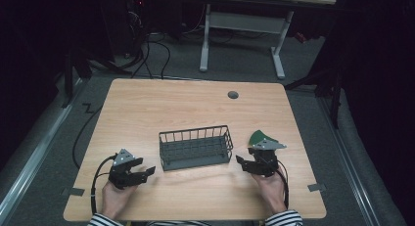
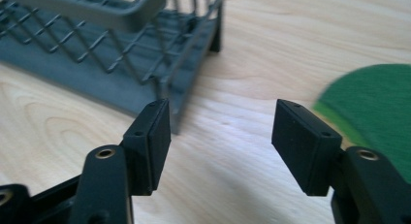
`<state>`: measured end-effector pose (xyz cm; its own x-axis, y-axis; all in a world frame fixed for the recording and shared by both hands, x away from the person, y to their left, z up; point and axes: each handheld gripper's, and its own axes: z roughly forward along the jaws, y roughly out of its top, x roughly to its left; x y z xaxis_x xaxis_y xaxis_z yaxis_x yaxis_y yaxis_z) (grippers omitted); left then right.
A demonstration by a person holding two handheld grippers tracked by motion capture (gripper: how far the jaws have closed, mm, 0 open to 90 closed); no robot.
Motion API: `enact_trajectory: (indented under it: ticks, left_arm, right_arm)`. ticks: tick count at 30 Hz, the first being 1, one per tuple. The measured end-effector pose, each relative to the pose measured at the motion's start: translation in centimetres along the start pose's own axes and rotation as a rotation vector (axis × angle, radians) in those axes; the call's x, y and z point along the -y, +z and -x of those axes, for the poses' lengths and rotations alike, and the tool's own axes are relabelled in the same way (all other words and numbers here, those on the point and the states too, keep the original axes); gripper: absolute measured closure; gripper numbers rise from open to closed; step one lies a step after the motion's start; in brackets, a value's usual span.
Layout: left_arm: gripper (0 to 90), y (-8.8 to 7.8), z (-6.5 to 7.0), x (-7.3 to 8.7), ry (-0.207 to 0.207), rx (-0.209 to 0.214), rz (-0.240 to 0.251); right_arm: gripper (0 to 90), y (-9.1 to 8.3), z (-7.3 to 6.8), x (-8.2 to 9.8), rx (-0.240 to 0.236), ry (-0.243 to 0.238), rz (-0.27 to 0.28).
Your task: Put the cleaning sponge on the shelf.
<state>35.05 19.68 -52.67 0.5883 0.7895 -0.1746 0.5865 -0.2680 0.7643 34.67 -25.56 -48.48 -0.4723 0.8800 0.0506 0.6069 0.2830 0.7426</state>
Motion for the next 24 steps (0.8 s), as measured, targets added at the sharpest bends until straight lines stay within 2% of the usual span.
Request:
enact_trajectory:
  ticks: [3,7,9,11,14,16,24]
  left_arm:
    - [32.7,0.3,-1.2,-0.1,-0.021,-0.069,-0.020]
    - [32.3,0.9,-2.5,-0.4,-0.010,-0.168,-0.045]
    - [32.4,1.0,-3.0,-0.5,-0.008,-0.193,-0.043]
    - [32.4,1.1,-3.2,-0.5,-0.001,-0.210,-0.040]
    - [32.3,1.2,-3.4,-0.4,0.010,-0.226,-0.029]
    - [31.1,1.3,-3.4,-0.5,0.016,-0.229,-0.032]
    - [29.3,1.3,-3.4,-0.5,0.018,-0.224,-0.034]
  right_arm:
    - [35.7,-0.4,1.0,0.3,0.033,0.019,0.043]
    - [34.7,-0.9,1.9,0.4,0.080,0.015,0.075]
    - [34.1,-1.2,2.8,0.2,0.095,0.037,0.077]
    - [32.0,-1.5,3.6,0.1,0.105,0.061,0.074]
    - [28.6,-1.8,4.7,-0.3,0.128,0.082,0.034]
    - [27.8,-1.9,5.5,-0.6,0.151,0.078,0.021]
    - [21.4,-0.9,7.3,-2.1,0.161,0.026,-0.065]
